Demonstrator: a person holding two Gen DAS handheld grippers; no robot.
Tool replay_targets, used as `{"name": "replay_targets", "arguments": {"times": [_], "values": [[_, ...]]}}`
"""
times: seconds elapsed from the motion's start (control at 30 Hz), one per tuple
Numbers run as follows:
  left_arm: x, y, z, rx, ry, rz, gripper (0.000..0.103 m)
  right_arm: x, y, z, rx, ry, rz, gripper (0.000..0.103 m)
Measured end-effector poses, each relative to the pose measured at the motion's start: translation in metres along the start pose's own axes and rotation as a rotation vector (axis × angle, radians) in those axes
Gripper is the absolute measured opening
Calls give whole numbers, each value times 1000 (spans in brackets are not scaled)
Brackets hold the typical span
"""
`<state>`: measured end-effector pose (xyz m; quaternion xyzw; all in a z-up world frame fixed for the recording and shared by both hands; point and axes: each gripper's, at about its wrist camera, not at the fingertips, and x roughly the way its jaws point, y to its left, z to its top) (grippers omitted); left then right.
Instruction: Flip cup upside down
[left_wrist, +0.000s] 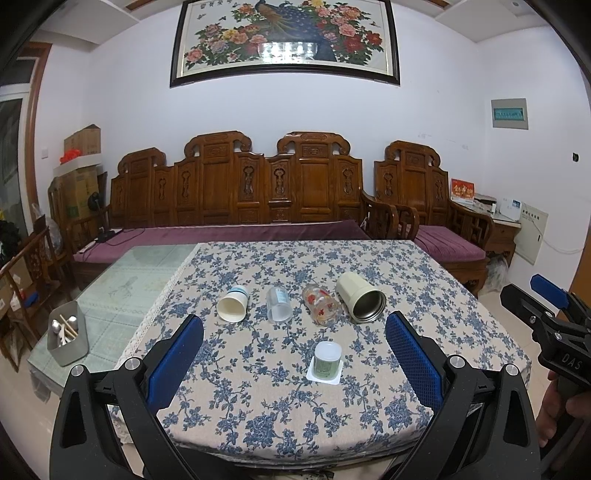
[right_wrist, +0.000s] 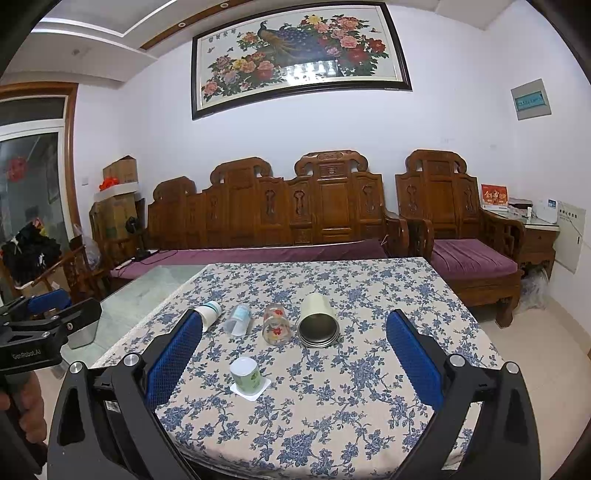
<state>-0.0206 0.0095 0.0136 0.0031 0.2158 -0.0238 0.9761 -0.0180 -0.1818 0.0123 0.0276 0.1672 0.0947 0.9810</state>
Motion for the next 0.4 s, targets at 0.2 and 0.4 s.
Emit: {"name": "replay_targets", "arguments": {"times": [0.2, 0.4], "values": [[0, 0, 0, -1, 0, -1, 95, 0, 0, 1, 0, -1, -1, 100], [-1, 2, 4, 0, -5, -5, 95, 0, 0, 1, 3, 1, 0, 100]]}}
